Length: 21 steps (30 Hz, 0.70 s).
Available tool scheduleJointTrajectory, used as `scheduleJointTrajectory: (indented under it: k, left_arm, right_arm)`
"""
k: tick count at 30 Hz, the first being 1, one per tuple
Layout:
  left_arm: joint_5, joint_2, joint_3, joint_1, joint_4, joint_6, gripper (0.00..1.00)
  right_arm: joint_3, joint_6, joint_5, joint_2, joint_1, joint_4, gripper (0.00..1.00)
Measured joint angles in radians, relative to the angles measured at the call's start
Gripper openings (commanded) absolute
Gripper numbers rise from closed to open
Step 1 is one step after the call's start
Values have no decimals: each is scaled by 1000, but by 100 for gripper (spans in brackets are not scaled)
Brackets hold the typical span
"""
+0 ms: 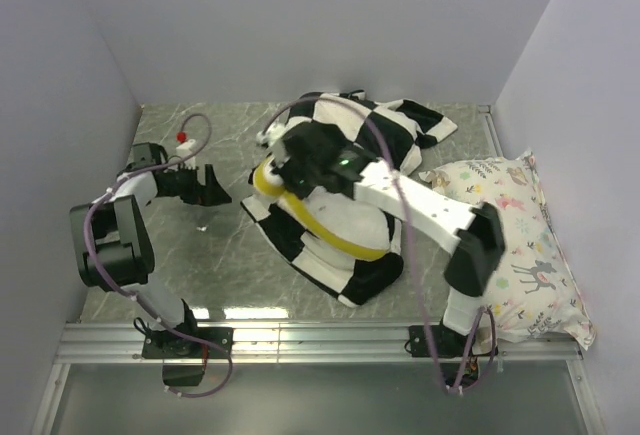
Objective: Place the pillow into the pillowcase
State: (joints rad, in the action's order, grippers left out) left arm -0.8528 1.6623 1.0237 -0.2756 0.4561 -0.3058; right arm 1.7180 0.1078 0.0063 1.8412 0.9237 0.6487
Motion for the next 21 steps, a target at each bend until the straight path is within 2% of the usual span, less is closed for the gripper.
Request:
scheduleJointTrajectory:
  k: [3, 6, 12, 16, 19, 21]
  left_arm:
    - [-26, 53, 3, 76, -46, 0, 99]
    - [-53, 92, 18, 161, -90, 13, 99]
    - [-157, 104, 28, 272, -251, 88, 99]
    - [-156, 87, -16, 286, -411, 132, 99]
    - [-143, 92, -16, 314, -468, 152, 99]
    - [-144, 111, 9, 341, -491, 164, 92]
  right_arm:
    - [-33, -14, -35, -137, -55, -14, 0]
    - [-57, -21, -62, -190, -83, -26, 0]
    - [-124, -23, -106, -175, -84, -23, 0]
    - [-138, -25, -129, -171, -84, -17, 0]
    - [-140, -25, -135, -171, -84, -19, 0]
    - [-144, -25, -140, -171, -84, -19, 0]
